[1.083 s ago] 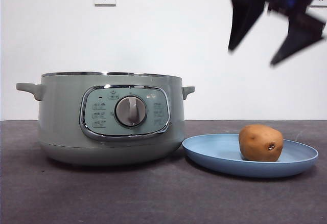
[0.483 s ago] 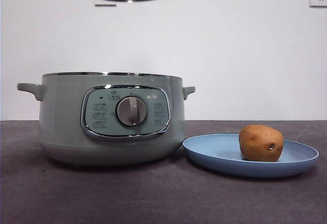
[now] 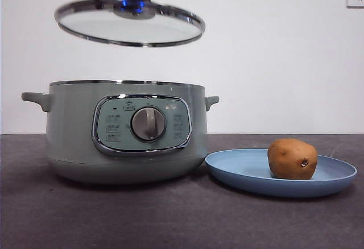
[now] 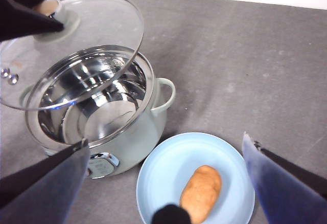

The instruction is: Take the potato out from the steamer,put the potato on the plate,close the lid

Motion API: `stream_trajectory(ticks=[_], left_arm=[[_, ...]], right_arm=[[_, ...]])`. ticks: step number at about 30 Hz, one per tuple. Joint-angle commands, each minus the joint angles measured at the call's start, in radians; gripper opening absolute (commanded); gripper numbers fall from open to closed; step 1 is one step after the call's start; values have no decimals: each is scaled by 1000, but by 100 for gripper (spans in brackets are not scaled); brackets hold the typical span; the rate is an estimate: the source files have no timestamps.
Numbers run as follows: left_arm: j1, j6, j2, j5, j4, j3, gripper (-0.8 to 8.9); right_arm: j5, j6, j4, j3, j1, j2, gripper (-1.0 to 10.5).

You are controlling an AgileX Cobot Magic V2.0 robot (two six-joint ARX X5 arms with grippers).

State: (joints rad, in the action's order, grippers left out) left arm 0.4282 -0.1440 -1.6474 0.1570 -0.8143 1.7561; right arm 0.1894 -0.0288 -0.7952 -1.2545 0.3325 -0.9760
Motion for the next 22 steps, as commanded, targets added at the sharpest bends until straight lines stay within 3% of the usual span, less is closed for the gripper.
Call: stream_trajectory(ticks=[1,22], left_arm=[[-4,19,14,10,73,-41,-9],[-6,37,14,10,236,-300,-8]], right_arm=[[-35,-7,3,0,0,0,501],[-40,-8,5,0,0,0,501]])
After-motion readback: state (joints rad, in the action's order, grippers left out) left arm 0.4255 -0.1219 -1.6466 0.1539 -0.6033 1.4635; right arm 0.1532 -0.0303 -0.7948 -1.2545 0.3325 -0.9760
